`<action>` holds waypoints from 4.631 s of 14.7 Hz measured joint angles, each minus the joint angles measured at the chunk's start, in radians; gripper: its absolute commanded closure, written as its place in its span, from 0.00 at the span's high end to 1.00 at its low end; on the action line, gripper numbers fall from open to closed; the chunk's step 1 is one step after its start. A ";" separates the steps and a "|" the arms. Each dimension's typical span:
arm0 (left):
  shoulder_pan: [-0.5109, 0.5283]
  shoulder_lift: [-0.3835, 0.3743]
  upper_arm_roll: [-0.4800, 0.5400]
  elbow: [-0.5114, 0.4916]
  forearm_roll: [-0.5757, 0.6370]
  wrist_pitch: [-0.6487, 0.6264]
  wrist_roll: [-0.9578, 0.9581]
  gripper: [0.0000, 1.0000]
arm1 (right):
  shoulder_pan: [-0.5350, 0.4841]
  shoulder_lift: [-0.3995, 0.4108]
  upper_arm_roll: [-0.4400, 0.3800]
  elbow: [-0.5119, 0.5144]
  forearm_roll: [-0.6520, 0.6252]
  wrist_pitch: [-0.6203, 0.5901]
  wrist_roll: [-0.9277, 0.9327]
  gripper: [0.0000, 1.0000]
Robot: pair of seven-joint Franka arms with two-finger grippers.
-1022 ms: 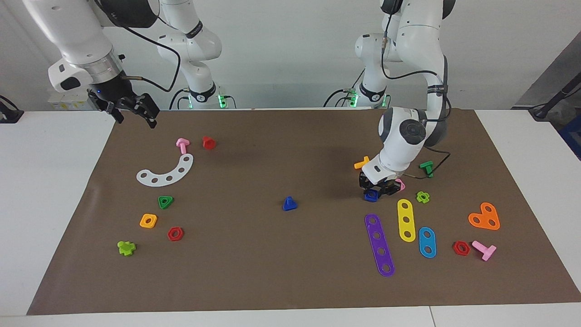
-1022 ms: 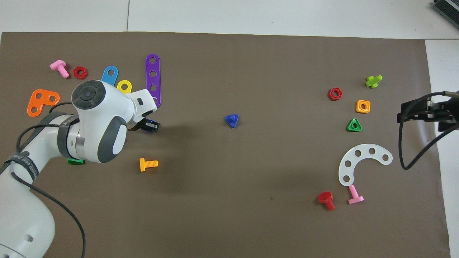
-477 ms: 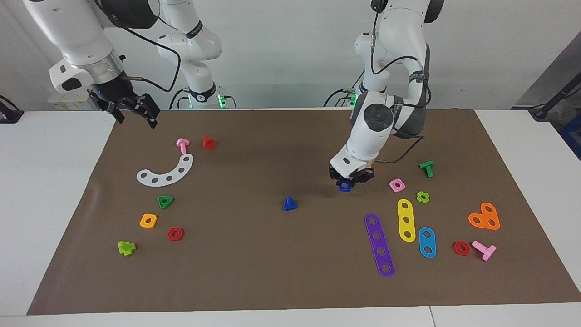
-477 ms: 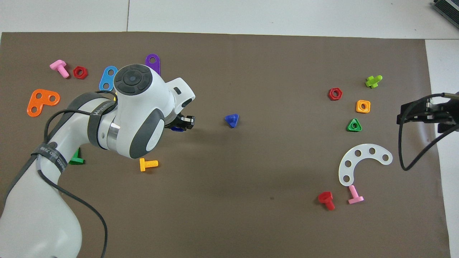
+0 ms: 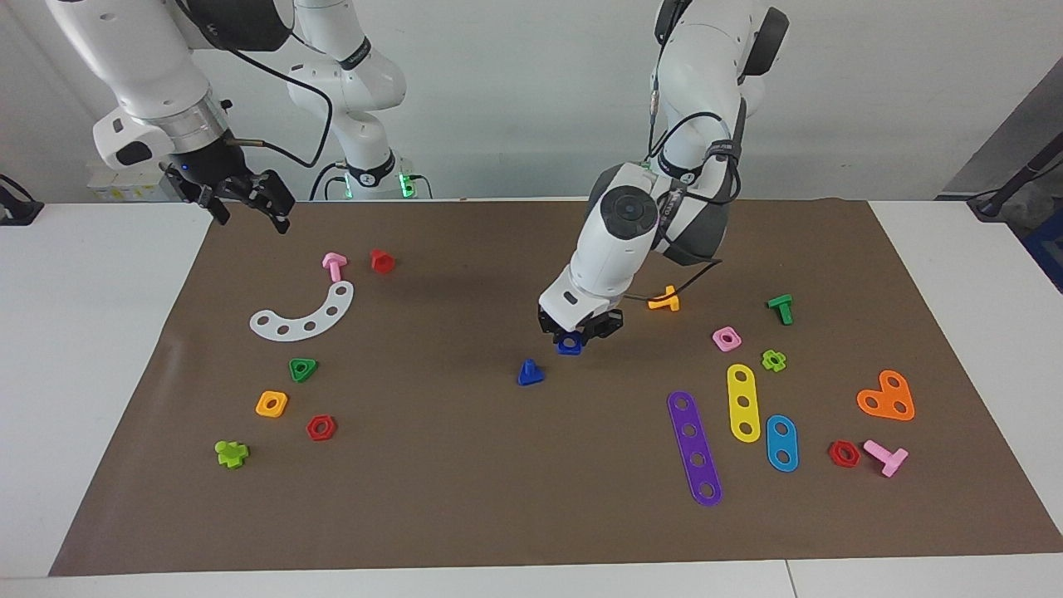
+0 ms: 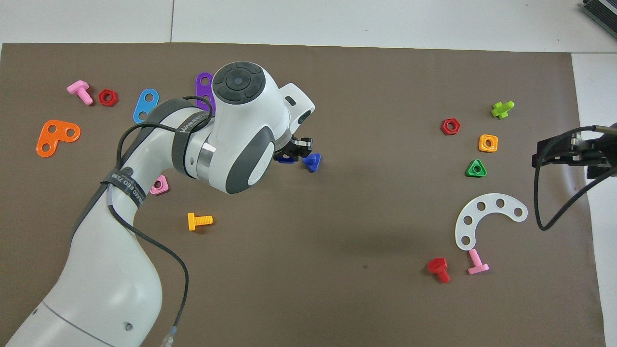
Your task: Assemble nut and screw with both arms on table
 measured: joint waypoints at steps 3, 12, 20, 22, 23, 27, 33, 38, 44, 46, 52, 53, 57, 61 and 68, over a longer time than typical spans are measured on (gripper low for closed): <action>-0.039 0.035 0.000 0.031 -0.001 0.033 -0.024 0.21 | 0.000 0.000 0.000 0.000 0.000 0.000 0.000 1.00; -0.070 0.064 0.001 0.034 -0.001 0.096 -0.030 0.20 | 0.000 0.000 0.000 0.000 0.000 0.000 0.000 1.00; -0.071 0.088 0.003 0.034 -0.001 0.108 -0.030 0.20 | 0.000 0.000 0.000 0.000 0.000 0.000 0.000 1.00; -0.071 0.090 0.004 0.032 -0.001 0.113 -0.030 0.20 | 0.000 0.000 0.000 0.000 0.000 0.000 0.000 1.00; -0.071 0.092 0.005 0.030 0.000 0.118 -0.030 0.20 | 0.000 0.000 0.000 0.000 0.000 0.000 0.000 1.00; -0.071 0.109 0.013 0.028 0.011 0.128 -0.030 0.20 | 0.000 0.000 0.000 0.000 0.000 0.000 0.000 1.00; -0.071 0.113 0.014 0.023 0.017 0.134 -0.030 0.20 | 0.000 0.000 0.000 0.000 0.000 0.000 0.000 1.00; -0.071 0.114 0.014 -0.021 0.026 0.186 -0.030 0.31 | 0.000 0.000 0.000 0.000 0.000 0.000 0.000 1.00; -0.072 0.114 0.014 -0.023 0.049 0.191 -0.030 0.77 | 0.000 -0.001 0.000 0.000 0.000 0.000 0.000 1.00; -0.072 0.114 0.014 -0.023 0.050 0.192 -0.030 0.79 | 0.000 -0.001 0.000 0.000 0.000 0.000 0.000 1.00; -0.072 0.113 0.019 0.010 0.050 0.133 -0.038 0.79 | 0.000 -0.001 0.000 0.000 0.000 0.000 0.000 1.00; -0.072 0.110 0.029 0.031 0.050 0.091 -0.047 0.77 | 0.000 -0.001 0.000 0.000 0.000 0.000 0.000 1.00; -0.055 0.048 0.102 0.092 0.050 -0.022 -0.058 0.73 | 0.000 -0.001 0.000 0.000 0.000 0.000 0.000 1.00; 0.106 -0.100 0.116 0.084 0.050 -0.122 0.007 0.72 | 0.000 -0.001 0.000 0.000 0.000 0.000 0.000 1.00; 0.347 -0.192 0.122 -0.018 0.050 -0.165 0.266 0.72 | 0.000 -0.001 0.000 0.000 0.000 0.000 0.000 1.00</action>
